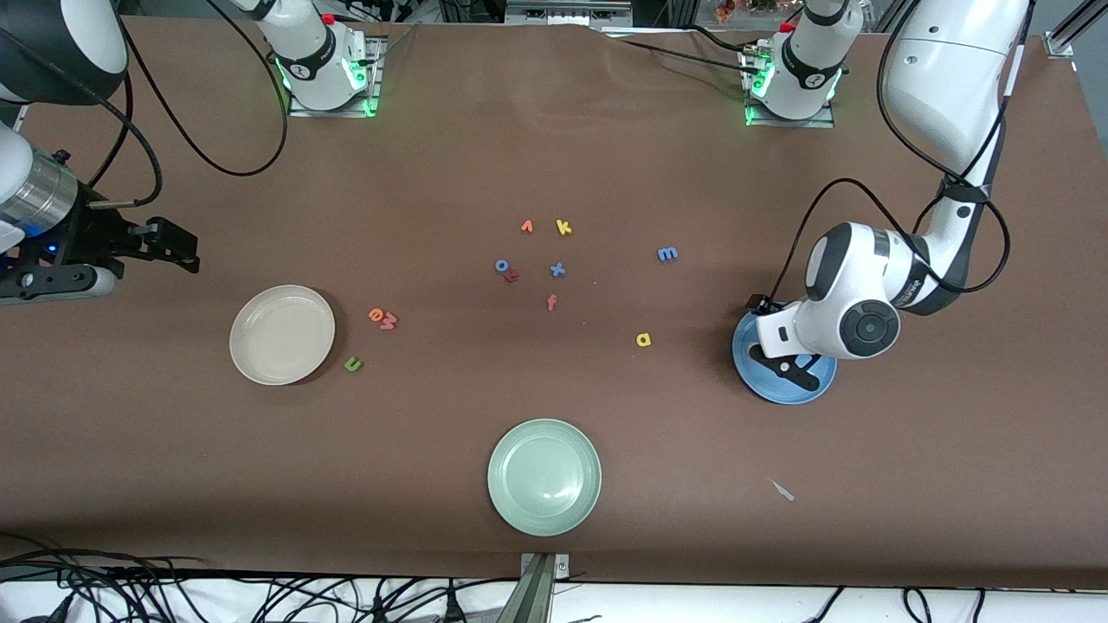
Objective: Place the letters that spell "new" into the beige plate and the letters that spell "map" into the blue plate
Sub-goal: 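Move the left gripper over the blue letter E among the letters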
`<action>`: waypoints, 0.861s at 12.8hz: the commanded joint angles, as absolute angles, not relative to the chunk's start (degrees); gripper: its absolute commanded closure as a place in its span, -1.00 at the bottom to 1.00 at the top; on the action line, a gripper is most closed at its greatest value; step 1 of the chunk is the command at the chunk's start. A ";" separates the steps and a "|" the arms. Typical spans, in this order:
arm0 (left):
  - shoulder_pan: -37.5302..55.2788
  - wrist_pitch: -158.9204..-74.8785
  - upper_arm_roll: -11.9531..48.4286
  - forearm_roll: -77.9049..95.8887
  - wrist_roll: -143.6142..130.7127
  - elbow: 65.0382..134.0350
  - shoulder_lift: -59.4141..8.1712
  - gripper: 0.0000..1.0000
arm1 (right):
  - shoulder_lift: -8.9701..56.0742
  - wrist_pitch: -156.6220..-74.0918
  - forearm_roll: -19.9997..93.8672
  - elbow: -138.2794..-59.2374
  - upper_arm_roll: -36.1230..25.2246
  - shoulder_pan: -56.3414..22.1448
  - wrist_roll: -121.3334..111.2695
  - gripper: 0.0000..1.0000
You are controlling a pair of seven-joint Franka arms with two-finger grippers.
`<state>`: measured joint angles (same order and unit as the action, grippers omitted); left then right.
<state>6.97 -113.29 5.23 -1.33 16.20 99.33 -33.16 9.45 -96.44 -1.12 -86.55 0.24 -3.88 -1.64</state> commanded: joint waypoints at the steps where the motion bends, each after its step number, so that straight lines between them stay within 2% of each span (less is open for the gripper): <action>1: 8.43 -112.67 8.07 -2.63 10.31 99.93 -31.99 -0.98 | 9.67 -96.15 -1.14 -85.43 0.35 -3.87 -0.79 -1.00; 5: 11.42 -113.29 14.21 -6.94 6.15 102.90 -29.19 -0.99 | 9.67 -96.24 -1.14 -85.43 0.35 -3.96 -0.79 -1.00; 9: 11.43 -123.54 22.30 -12.71 6.42 115.10 -24.53 -1.00 | 9.67 -96.15 -1.14 -85.43 0.35 -3.96 -0.79 -1.00; 11: 11.42 -127.25 23.99 -14.76 6.85 119.51 -23.38 -1.00 | 9.67 -96.15 -1.05 -85.43 0.26 -3.87 -0.79 -1.00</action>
